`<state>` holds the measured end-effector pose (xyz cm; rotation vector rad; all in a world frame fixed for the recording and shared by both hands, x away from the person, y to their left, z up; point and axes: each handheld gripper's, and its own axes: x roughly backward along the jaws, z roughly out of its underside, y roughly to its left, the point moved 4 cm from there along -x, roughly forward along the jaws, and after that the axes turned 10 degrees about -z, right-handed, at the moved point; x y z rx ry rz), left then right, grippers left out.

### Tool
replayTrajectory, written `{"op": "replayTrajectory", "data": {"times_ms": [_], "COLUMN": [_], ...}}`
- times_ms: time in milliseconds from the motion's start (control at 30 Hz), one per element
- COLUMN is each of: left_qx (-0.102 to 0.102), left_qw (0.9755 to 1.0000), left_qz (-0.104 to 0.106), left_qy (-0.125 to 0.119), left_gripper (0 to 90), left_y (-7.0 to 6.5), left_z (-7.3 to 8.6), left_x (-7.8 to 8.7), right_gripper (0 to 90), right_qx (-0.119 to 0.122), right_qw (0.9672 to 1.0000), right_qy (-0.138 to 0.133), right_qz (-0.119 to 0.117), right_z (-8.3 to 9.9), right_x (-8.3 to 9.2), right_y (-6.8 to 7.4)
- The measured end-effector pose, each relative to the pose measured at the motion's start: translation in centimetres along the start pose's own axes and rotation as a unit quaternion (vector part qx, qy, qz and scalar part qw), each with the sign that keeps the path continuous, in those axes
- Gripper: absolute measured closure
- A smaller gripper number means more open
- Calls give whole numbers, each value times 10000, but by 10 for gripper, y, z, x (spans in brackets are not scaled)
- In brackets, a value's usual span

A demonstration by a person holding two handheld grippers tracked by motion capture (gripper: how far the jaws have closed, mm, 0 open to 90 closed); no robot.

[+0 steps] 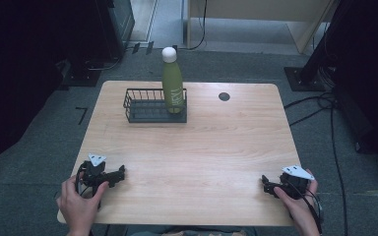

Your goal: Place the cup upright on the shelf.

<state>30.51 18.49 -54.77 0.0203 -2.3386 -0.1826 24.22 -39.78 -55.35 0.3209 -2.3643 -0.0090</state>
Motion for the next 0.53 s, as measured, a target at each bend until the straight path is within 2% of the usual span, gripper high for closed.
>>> {"op": "replayTrajectory", "data": {"times_ms": [100,200,467,533], "left_qx": [-2,-2,-4,4], "left_qw": [10000,10000,10000,10000], "left_qz": [1,-1,1,4], "left_qy": [3,2,6,6], "left_gripper": [13,13,13,13], "left_y": [0,0,0,0], "left_z": [0,0,0,0], "left_x": [0,0,0,0], "right_gripper": [0,0,0,0], "right_qx": [-74,-319,-279,-336], "right_qw": [9999,9994,9995,9994], "right_qy": [15,84,88,69], "right_qz": [109,-57,-75,2], "right_z": [1,3,3,2], "right_x": [1,2,3,2], "right_y": [-7,-13,-13,-15]}}
